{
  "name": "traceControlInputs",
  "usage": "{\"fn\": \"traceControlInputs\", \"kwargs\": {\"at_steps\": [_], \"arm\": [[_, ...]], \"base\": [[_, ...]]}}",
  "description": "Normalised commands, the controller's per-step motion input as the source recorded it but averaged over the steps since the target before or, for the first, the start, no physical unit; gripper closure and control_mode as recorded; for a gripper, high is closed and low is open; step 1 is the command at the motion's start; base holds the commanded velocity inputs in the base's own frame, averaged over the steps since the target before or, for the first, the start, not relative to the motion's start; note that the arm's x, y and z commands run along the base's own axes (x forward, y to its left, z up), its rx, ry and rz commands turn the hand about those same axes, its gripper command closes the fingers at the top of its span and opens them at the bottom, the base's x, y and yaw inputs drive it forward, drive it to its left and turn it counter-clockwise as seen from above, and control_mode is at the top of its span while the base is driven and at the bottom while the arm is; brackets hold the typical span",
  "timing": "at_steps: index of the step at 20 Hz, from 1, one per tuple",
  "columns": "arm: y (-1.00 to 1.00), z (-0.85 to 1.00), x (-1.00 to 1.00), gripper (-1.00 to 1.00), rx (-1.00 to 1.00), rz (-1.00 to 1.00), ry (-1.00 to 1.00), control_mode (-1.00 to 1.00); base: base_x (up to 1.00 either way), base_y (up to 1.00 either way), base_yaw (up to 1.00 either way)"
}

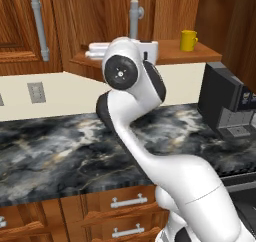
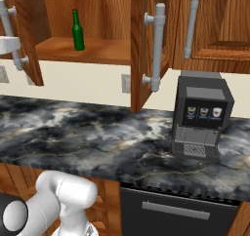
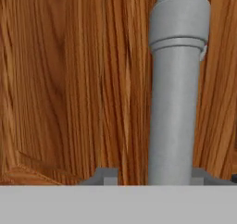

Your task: Open the cabinet directly in front. Then move the beer and the mug to the dining counter with the candle on it.

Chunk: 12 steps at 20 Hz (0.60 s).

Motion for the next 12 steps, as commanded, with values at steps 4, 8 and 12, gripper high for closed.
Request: {"fn": "traceControlInputs", "kwargs": {"at_steps": [4, 8, 12], "arm": [[1.00, 0.00, -0.37, 1.00, -0.13, -0.07, 0.00, -1.00], [0.57, 0.00, -0.17, -1.00, -0.07, -0.03, 0.00, -1.00], [0.00, 0.00, -0.06, -1.00, 0.00, 0.00, 0.00, -1.00]], "base": [[0.00, 0.00, 0.00], [0.00, 0.00, 0.00], [0.00, 0.00, 0.00]]}}
